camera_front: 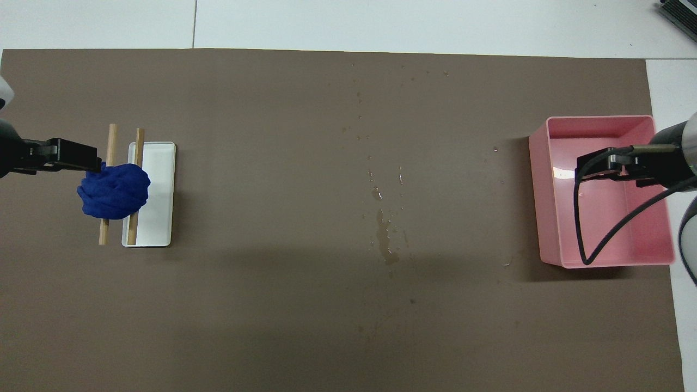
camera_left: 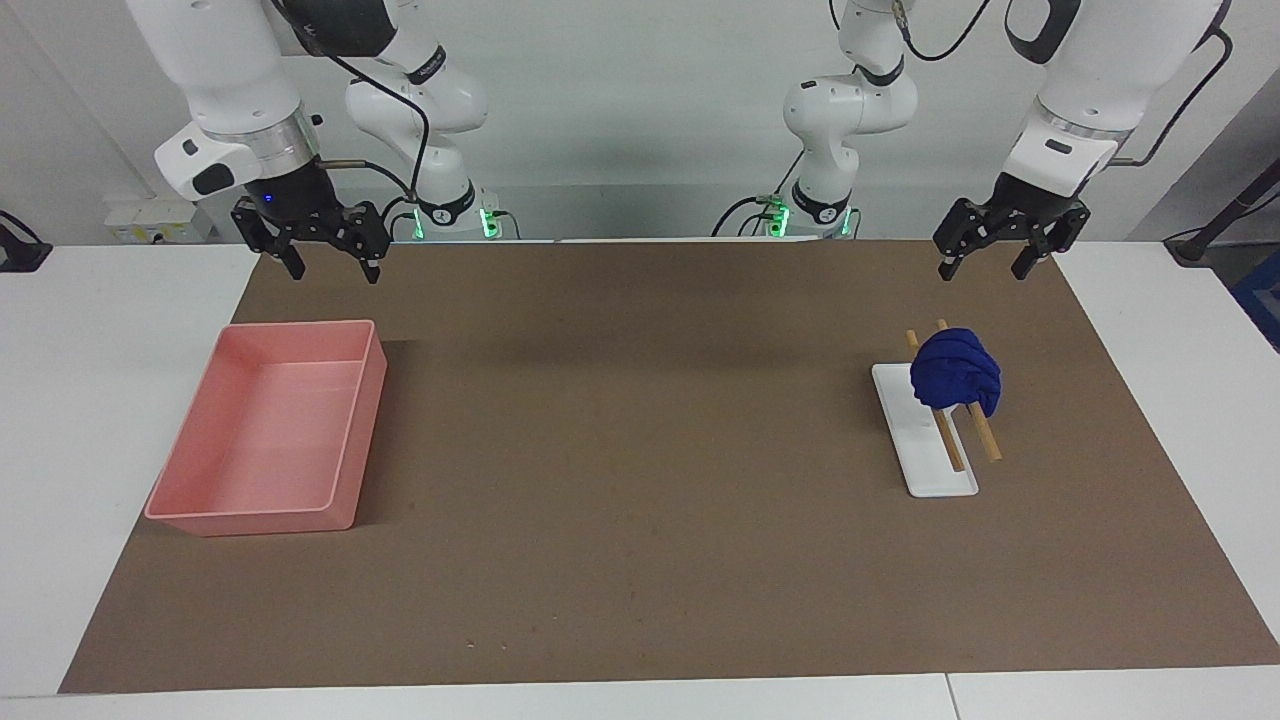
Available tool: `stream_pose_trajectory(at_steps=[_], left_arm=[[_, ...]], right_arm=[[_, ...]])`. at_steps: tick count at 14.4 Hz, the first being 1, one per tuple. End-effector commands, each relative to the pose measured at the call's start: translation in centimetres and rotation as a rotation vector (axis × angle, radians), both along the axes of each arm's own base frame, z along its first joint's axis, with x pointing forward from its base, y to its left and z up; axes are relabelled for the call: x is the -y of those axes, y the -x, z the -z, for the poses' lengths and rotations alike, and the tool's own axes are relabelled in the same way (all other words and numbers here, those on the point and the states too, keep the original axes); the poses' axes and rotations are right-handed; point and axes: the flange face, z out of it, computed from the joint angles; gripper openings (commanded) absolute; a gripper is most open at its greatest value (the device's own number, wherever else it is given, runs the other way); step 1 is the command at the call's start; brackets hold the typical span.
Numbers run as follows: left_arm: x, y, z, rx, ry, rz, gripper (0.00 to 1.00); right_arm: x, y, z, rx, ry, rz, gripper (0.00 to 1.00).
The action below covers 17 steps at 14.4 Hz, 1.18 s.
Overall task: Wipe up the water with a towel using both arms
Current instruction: 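Move the left gripper down onto the blue cloth on the white tray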
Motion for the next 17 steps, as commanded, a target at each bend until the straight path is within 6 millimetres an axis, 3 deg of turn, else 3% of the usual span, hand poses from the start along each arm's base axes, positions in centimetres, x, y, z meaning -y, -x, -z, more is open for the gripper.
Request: stream_pose_trajectory(at_steps=[1, 11, 15, 17], left_arm=[[-0.1, 0.1, -0.2, 0.016, 0.002, 0.009, 1.0], [0.1, 0.4, -0.3, 0.012, 0.002, 0.002, 1.0], [-1.5, 0.3, 0.4, 0.003, 0.005, -0.052, 1.0], [-2.0, 0.2, 1.1, 0.047, 0.017, -0.169, 1.0]], right_arm=[[0.3, 0.5, 0.1, -0.002, -0.021, -0.014, 1.0], [0.9, 0.6, 0.1, -0.008, -0.019, 0.0, 1.0], [0.9, 0.9, 0.1, -0.011, -0.019, 0.009, 1.0], [0.9, 0.5, -0.2, 0.015, -0.02, 0.009, 1.0]])
